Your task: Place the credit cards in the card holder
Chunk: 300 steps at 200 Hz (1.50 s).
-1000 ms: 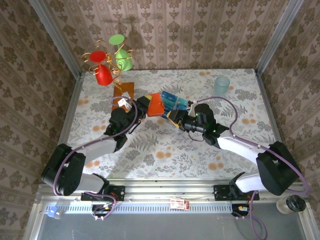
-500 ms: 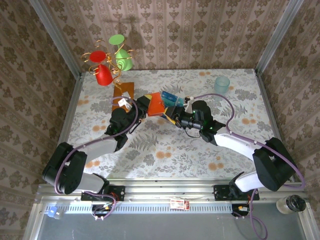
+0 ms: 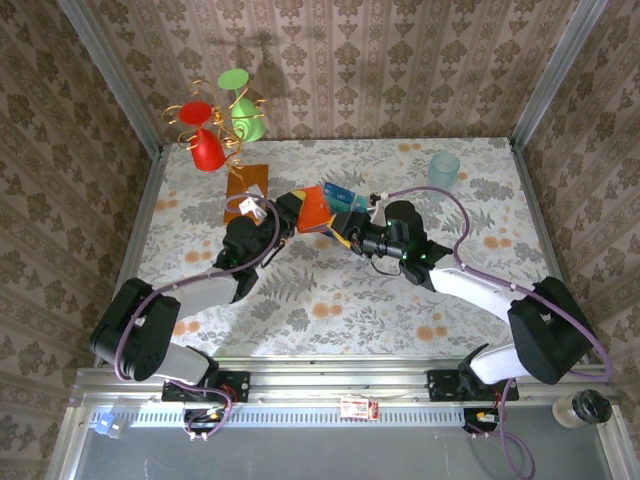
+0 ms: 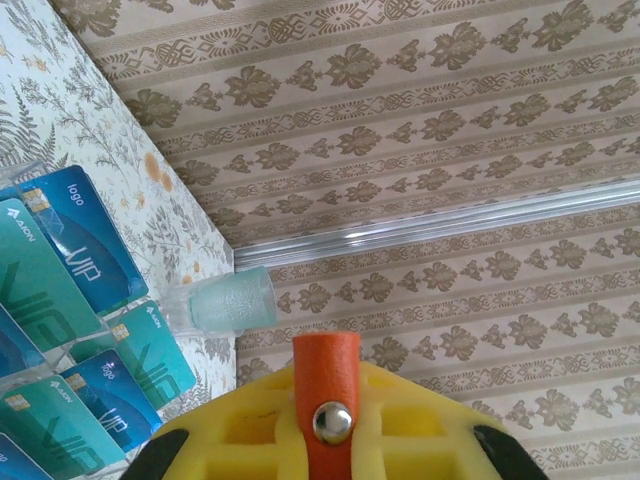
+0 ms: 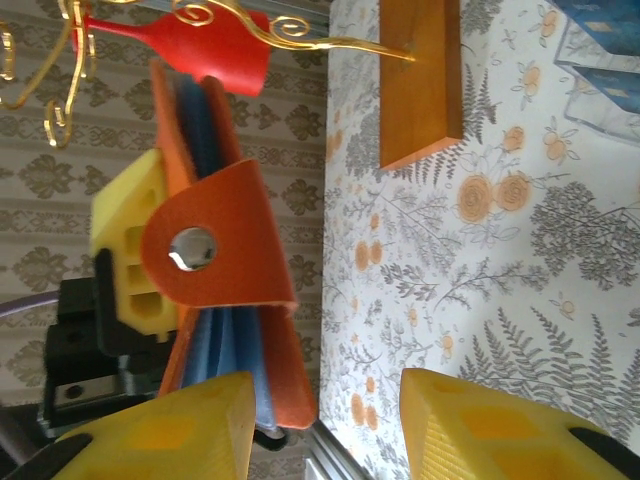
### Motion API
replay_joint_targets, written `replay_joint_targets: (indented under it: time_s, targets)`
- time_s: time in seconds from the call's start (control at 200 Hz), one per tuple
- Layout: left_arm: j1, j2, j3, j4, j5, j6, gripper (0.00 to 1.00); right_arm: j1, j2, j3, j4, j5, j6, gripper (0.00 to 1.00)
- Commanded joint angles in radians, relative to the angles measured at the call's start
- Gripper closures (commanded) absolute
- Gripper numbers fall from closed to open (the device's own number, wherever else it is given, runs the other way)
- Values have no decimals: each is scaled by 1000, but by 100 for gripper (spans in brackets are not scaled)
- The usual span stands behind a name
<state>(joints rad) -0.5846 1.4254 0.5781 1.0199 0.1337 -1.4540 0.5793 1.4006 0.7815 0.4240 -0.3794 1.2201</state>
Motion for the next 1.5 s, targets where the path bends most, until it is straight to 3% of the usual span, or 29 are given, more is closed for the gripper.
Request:
replay_joint_targets:
  time_s: [0.0, 0.305, 0.565, 0.755, 0.885, 0.96, 1.02, 1.155, 1.37, 1.495]
  targets:
    - [-13, 2, 14, 65, 4, -15, 100, 8, -37, 22, 58, -21, 13, 57]
    - [-26, 17, 12, 129, -24, -68, 100, 8, -15, 3, 160, -32, 55, 60]
    - [-43, 27, 23, 193, -64, -113, 100, 7, 23, -18, 233, -43, 89, 80]
    - [-56, 33, 39, 205, -72, -126, 100, 4, 29, -26, 284, -51, 111, 84]
    - [-60, 36, 44, 193, -61, -122, 100, 2, 32, -22, 295, -58, 115, 100]
    - [-60, 37, 36, 187, -50, -112, 100, -2, 28, -29, 295, -59, 111, 100]
    - [-54, 33, 22, 178, -38, -93, 78, -4, 18, -41, 295, -56, 104, 100]
    - [-36, -2, -32, 128, -15, -40, 48, -10, -2, -80, 274, -48, 66, 100]
    - [25, -124, -107, -60, 66, 85, 25, -18, -67, -148, 223, -44, -4, 100]
    - [59, -247, -92, -349, 111, 217, 15, -18, -78, -174, 174, -53, -70, 100]
